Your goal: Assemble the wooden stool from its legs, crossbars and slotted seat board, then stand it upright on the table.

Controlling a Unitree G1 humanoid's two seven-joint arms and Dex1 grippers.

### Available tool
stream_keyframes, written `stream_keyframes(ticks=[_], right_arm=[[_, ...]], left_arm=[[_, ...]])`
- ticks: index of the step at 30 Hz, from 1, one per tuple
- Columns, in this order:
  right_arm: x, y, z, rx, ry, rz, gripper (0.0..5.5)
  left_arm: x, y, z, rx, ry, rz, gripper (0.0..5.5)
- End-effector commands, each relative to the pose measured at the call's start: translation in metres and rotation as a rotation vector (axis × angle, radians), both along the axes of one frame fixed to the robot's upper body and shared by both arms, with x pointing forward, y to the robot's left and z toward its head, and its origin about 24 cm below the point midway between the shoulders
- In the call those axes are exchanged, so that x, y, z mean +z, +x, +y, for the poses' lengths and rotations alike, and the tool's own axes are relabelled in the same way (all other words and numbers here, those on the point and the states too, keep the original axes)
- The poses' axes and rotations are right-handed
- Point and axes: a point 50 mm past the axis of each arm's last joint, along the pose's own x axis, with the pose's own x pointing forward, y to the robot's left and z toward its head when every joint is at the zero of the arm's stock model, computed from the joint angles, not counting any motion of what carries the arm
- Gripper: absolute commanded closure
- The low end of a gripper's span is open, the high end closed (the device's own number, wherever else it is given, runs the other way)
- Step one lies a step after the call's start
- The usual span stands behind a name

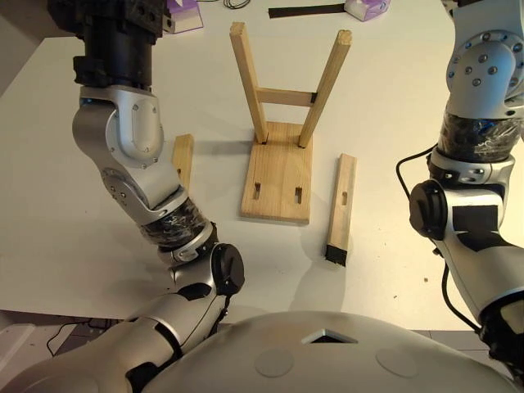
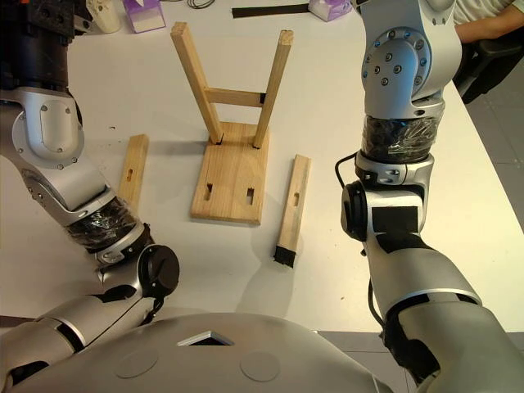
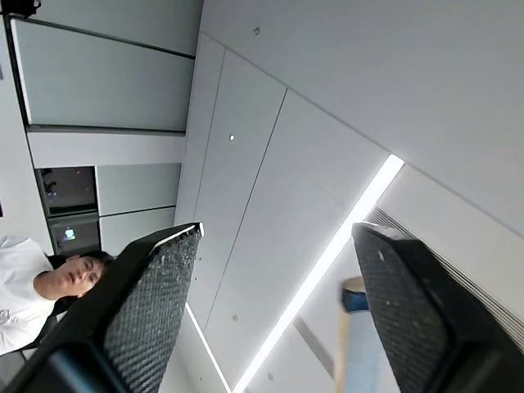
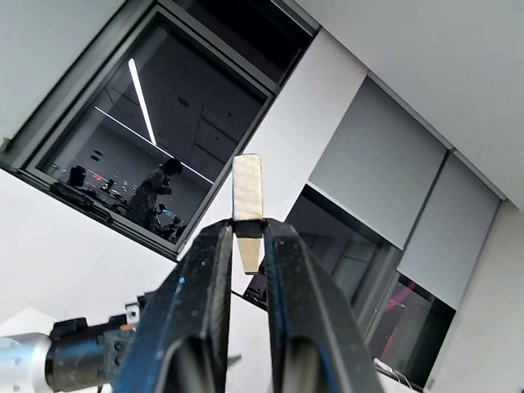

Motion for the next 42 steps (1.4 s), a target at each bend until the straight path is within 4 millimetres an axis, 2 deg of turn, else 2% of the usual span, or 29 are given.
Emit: stream_keyframes(ticks=[1,7,15,18,20,31,35,42], right_arm=[[0.000,0.001,0.001,-0.020,-0.016,-0.016,5.08],[-0.012,0.004,0.007,-0.050,-0.075,-0.035,5.08],[-0.038,0.008,0.019,-0.114,-0.168,-0.060,5.08],[-0.049,0.010,0.023,-0.132,-0.200,-0.064,5.08],[-0.053,0.012,0.023,-0.157,-0.208,-0.067,5.08],[-0.052,0.016,0.022,-0.219,-0.184,-0.094,5.08],[-0.065,0.014,0.027,-0.197,-0.225,-0.079,5.08],[-0.070,0.014,0.026,-0.191,-0.230,-0.060,5.08]], left_arm=[[-0.012,0.009,-0.009,-0.071,-0.071,0.004,2.15],[-0.024,0.021,-0.010,-0.131,-0.031,-0.013,2.15],[-0.035,0.036,-0.004,-0.230,0.013,-0.090,2.15],[-0.012,0.023,-0.024,-0.233,0.003,-0.117,2.15],[-0.004,0.021,-0.028,-0.234,0.002,-0.128,2.15],[0.007,0.026,-0.033,-0.250,-0.016,-0.094,2.15],[0.009,0.027,-0.034,-0.255,-0.024,-0.095,2.15],[0.009,0.027,-0.037,-0.261,-0.029,-0.083,2.15]])
